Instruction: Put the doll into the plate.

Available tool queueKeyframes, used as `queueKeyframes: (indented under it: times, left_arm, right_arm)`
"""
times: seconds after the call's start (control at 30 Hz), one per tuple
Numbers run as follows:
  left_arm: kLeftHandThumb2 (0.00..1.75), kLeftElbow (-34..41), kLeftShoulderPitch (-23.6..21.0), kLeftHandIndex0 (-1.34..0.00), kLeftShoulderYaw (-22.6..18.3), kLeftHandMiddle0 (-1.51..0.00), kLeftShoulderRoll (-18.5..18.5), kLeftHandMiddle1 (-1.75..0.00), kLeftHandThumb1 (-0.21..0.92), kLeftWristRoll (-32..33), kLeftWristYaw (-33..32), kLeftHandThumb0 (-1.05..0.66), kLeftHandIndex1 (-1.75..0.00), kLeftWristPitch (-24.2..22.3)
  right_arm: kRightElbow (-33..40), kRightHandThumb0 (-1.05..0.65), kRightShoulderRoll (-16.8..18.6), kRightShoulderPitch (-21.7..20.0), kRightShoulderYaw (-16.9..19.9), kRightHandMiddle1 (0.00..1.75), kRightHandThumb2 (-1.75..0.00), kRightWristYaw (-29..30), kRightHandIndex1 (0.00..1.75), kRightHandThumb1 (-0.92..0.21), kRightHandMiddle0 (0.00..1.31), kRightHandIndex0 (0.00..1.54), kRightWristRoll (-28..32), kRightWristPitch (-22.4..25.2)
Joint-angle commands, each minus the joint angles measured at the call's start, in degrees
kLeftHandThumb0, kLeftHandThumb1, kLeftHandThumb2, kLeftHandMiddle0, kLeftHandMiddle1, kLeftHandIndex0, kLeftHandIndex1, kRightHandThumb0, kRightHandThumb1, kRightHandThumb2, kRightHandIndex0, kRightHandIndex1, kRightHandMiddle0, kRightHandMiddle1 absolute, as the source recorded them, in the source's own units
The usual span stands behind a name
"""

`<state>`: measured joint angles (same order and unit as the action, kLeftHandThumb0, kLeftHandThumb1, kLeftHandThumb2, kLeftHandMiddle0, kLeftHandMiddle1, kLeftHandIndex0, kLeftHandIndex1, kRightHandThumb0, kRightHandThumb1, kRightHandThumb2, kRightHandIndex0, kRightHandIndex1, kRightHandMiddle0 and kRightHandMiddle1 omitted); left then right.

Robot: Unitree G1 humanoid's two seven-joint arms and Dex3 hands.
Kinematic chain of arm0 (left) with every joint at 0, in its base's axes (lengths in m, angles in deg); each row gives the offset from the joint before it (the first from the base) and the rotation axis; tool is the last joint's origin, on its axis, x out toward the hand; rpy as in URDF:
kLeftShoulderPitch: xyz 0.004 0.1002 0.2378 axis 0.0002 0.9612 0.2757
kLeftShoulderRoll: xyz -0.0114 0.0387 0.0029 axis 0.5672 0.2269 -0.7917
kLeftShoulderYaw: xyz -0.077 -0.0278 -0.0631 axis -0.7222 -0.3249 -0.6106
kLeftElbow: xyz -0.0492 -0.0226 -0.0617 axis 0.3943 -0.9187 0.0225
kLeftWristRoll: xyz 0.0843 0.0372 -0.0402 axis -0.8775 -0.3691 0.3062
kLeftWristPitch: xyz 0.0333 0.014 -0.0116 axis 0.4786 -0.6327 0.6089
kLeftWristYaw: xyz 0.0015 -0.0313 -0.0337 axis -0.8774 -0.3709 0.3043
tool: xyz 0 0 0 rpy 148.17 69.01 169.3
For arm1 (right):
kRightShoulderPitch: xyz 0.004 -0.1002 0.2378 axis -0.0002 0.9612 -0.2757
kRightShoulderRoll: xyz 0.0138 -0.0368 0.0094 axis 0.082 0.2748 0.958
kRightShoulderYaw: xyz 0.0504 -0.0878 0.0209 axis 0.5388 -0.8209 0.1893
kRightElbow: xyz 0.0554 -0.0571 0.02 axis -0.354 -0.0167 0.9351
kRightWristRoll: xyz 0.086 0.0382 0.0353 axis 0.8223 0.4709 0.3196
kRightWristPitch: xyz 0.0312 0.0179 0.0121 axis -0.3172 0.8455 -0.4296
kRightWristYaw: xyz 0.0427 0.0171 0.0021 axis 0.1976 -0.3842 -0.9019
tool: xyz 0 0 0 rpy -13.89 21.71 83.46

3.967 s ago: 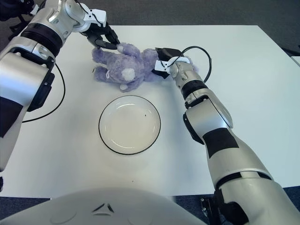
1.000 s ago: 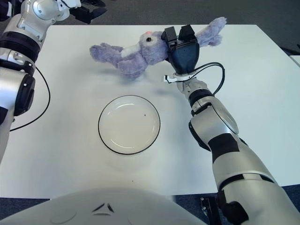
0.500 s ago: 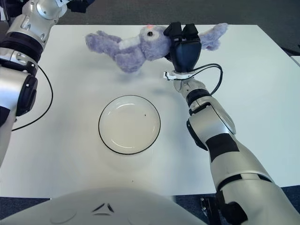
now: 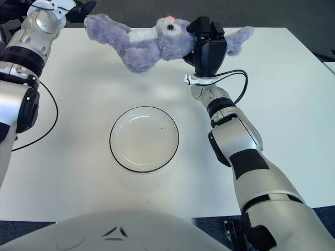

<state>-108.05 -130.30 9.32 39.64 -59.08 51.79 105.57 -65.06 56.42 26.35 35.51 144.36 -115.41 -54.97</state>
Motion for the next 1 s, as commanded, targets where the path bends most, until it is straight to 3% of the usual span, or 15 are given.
queueKeyframes:
  times: [0.0,0.4,0.57,0.97]
  left_arm:
    - [0.64,0.05,1.40,-0.55,-1.34,-0.84,0.45,-0.13,0.92,1.33,1.02,-0.61,-0.47,0.73]
    - [0.60,-0.38,3.22,-0.55,-1.99,-0.80,1.00,-0.08,0.92,1.57,1.14,-0.59,-0.47,1.46]
    - [0.59,-0.67,3.98,-0.56,-3.10,-0.80,0.99,-0.07,0.92,2.67,2.13,-0.58,-0.48,1.35]
    - [0.58,-0.88,4.81,-0.54,-3.70,-0.81,1.06,-0.03,0.92,2.74,2.37,-0.57,-0.54,1.10]
  right_arm:
    - [1.62,0.08,-1.12,1.54,1.36,1.75,-0.24,-0.38,1.75,-0.87,0.64,0.83,1.79,-2.53]
    - [5.52,0.05,-3.63,5.21,3.35,1.75,-0.19,-3.49,1.75,-0.89,0.64,0.84,2.31,-7.03]
    - [8.63,0.01,-5.35,8.70,4.91,1.75,-0.13,-7.78,1.75,-0.91,0.65,0.85,4.11,-11.07]
    - [17.04,-0.03,-7.26,14.96,7.62,1.75,-0.10,-13.46,1.75,-0.92,0.66,0.87,4.49,-15.28]
